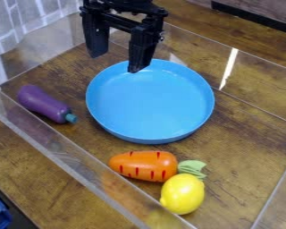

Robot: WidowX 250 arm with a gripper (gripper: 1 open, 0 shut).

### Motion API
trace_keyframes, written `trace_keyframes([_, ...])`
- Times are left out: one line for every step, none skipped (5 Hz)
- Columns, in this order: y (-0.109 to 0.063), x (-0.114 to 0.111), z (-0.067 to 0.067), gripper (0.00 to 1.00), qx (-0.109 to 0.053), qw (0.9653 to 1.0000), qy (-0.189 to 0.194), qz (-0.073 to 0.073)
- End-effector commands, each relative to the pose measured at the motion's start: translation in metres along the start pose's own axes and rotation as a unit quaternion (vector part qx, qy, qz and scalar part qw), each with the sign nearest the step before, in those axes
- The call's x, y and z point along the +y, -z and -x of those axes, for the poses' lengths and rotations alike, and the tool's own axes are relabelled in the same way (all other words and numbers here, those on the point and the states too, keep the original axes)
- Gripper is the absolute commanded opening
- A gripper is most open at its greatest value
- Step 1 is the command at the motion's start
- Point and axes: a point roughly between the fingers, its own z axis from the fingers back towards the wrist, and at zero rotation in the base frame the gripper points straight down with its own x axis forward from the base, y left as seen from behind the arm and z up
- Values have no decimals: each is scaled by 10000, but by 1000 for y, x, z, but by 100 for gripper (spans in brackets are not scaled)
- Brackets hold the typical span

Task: Move the carrot to the left side

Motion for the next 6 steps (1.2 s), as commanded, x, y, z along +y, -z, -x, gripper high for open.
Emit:
trace_keyframes([6,-5,0,100,49,10000,8,2])
trace_keyframes([13,-10,-1,100,95,10000,24,4])
trace_keyframes([19,-19,7,100,113,9993,361,-15])
trace_keyframes([25,-44,24,100,25,9942,1071,-50])
trace_keyframes([38,-60,33,100,-35,9868,1605,-196])
trace_keyframes([55,-69,31,100,-57,9786,2016,-400])
